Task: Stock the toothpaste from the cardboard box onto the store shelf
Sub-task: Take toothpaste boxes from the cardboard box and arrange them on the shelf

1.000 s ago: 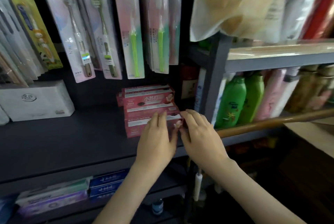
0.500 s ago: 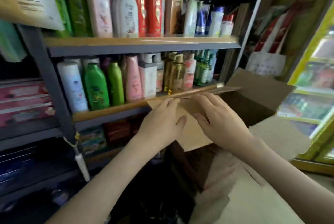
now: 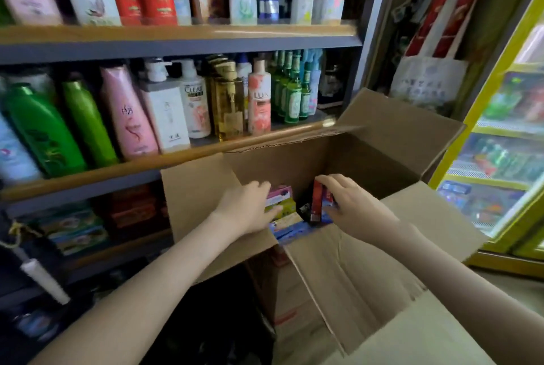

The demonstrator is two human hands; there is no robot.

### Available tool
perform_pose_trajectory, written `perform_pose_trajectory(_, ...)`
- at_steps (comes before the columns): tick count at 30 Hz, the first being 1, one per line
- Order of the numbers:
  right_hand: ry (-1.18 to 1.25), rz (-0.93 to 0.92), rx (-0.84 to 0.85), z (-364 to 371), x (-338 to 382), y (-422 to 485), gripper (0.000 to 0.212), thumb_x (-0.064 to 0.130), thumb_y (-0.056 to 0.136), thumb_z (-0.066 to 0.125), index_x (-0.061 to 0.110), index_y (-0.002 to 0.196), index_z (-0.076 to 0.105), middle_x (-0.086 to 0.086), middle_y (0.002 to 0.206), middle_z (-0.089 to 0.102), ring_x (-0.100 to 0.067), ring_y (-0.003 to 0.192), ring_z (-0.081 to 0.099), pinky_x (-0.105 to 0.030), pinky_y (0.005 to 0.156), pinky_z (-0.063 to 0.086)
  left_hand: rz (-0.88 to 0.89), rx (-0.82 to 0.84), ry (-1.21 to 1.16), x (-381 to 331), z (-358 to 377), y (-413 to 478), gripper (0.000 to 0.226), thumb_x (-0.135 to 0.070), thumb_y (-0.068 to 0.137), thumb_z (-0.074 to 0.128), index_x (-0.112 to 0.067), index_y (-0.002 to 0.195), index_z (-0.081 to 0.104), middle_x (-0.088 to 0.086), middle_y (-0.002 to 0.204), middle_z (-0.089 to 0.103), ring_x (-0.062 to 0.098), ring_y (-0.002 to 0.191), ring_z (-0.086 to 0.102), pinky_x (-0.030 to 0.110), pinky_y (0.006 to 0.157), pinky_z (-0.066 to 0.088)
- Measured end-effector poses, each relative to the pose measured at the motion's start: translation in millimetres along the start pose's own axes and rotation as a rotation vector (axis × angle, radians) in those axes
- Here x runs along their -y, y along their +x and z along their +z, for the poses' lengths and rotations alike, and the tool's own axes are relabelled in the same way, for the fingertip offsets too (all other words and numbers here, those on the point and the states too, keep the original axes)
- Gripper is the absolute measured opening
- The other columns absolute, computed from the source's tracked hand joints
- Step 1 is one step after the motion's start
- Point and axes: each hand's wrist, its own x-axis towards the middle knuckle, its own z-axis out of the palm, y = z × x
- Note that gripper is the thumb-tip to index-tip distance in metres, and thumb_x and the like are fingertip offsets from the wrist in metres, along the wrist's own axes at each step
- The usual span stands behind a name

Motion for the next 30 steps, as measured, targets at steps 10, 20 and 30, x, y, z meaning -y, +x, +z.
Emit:
perform_pose_trajectory(10,-0.196,-0.322,0.243,27,-74,129,0.077,0.022,0.095,0.054,0.016,0.153,0.004,-0.005,0.154,0.020,-0.024,0.140,0.020,-0.034,0.110,0.030,-0.075,-0.070,0.063,14,31,104,0.080,-0.050,0.093,0.047,-0.026,0.155,0.002,0.009,0.160,0.013,0.030,0.142,0.024,0.048,0.112,0.025)
perform_pose_trajectory(20,-0.183,-0.519,0.318,74,-100,203,0.082,0.020,0.093,0.055,0.015,0.152,-0.002,-0.008,0.157,0.013,-0.027,0.142,0.017,-0.037,0.111,0.027,-0.295,0.073,0.243,33,45,130,0.117,-0.076,0.074,0.056,-0.033,0.149,-0.024,0.010,0.152,-0.037,0.044,0.139,-0.029,0.063,0.112,-0.009)
perform_pose_trajectory(30,-0.199,-0.514,0.575,169,-117,257,0.069,0.034,0.097,0.049,0.009,0.150,0.013,-0.013,0.149,0.029,-0.030,0.133,0.032,-0.037,0.107,0.030,-0.335,0.134,0.468,34,56,132,0.119,-0.089,0.067,0.044,-0.028,0.153,-0.011,0.015,0.152,-0.036,0.046,0.137,-0.032,0.062,0.110,-0.018)
